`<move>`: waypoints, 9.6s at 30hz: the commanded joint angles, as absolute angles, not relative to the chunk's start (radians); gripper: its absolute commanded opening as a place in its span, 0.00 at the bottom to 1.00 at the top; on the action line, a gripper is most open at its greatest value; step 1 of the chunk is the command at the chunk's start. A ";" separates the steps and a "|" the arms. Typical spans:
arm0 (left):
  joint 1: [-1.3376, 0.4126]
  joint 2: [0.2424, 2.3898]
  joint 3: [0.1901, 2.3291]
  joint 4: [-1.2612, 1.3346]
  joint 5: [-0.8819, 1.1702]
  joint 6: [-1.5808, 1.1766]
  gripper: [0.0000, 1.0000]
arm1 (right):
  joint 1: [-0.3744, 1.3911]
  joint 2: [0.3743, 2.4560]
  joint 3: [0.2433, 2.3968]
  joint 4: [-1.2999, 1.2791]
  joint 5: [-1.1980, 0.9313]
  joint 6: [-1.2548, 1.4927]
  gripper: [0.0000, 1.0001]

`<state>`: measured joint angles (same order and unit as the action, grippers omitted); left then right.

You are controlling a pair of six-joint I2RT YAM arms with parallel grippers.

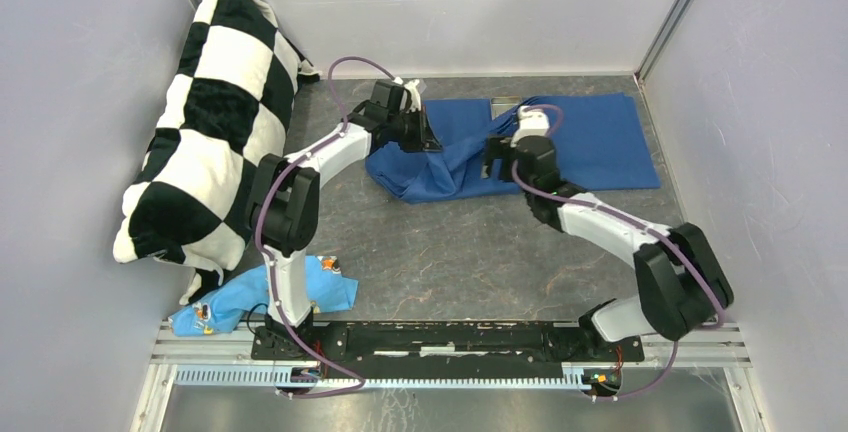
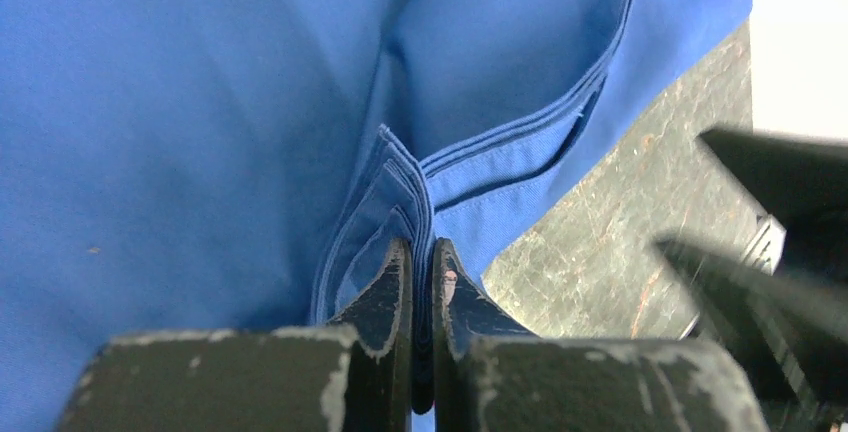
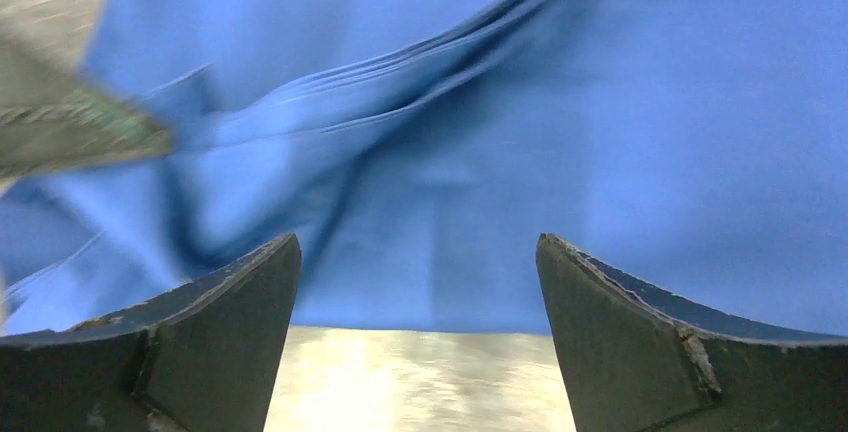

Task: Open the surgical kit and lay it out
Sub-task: Open the surgical kit at the center of the board, then smooth out the surgical kit at the center of the board.

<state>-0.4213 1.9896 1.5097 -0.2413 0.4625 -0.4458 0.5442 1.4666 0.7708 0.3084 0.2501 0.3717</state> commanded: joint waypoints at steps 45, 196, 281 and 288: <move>-0.519 1.860 1.315 -0.314 0.458 -0.416 0.02 | 0.092 2.317 1.917 -0.244 0.460 0.682 0.95; -0.641 1.261 0.785 -0.170 0.285 -0.605 0.96 | 0.700 1.326 0.625 -0.482 0.236 0.303 0.98; -0.653 1.185 0.439 -0.083 0.080 -0.678 1.00 | -0.550 1.084 0.386 -0.338 0.130 0.407 0.98; -0.655 1.092 0.498 -0.163 0.059 -0.648 1.00 | -0.547 0.889 0.437 -0.359 0.048 0.379 0.98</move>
